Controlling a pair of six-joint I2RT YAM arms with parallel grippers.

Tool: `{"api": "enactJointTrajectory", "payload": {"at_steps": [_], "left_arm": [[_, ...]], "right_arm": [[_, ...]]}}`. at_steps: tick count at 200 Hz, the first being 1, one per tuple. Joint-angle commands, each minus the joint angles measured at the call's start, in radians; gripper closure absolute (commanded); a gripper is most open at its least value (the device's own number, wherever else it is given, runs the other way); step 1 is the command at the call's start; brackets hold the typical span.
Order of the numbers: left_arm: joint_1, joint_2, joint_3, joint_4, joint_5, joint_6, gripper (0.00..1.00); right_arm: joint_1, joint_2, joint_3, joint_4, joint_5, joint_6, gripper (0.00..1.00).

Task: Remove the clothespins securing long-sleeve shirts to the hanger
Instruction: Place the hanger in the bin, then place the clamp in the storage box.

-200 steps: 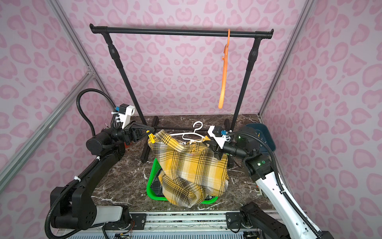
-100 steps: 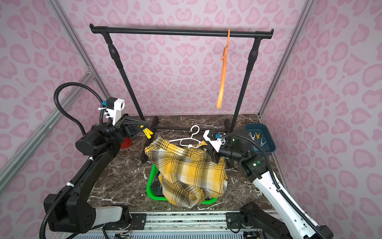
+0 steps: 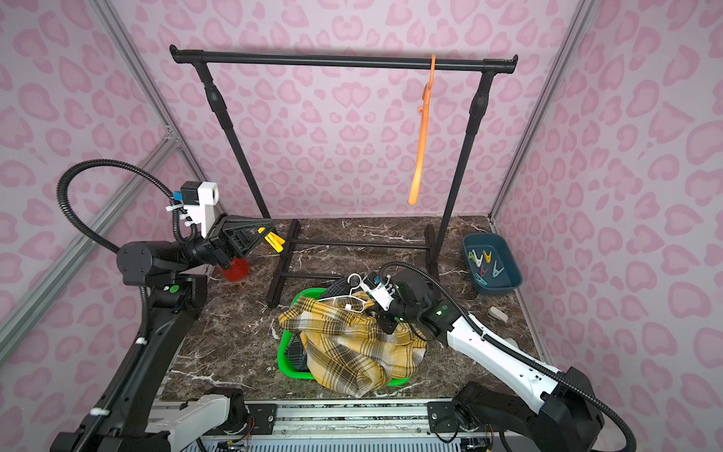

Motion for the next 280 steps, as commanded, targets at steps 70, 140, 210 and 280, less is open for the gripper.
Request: {"api": "enactJointTrajectory", "payload": {"at_steps": [70,140,210,280], "left_arm": [[-0.03,0.028,-0.013,-0.605,-0.346,0.436,0.96],[-0.065,0.04,-0.013,-0.636,-0.467,0.425,0.96],[-0.078,0.028,-0.022,-0.641,-0.47,0.42,0.96],[-0.08,0.023,-0.033,-0.624,-0.457,0.412,0.96]], "right_arm": [[0.06,-0.092,0.189,0.009,0.342,0.013,0.02],[0.271,0.136,0.333,0.353,0.463,-0.034,0.07],[0.28,0.402,0.571,0.453,0.346,-0.04,0.11],[0.282,0.515,0.683,0.471,0.324,-0.029,0.21]]}}
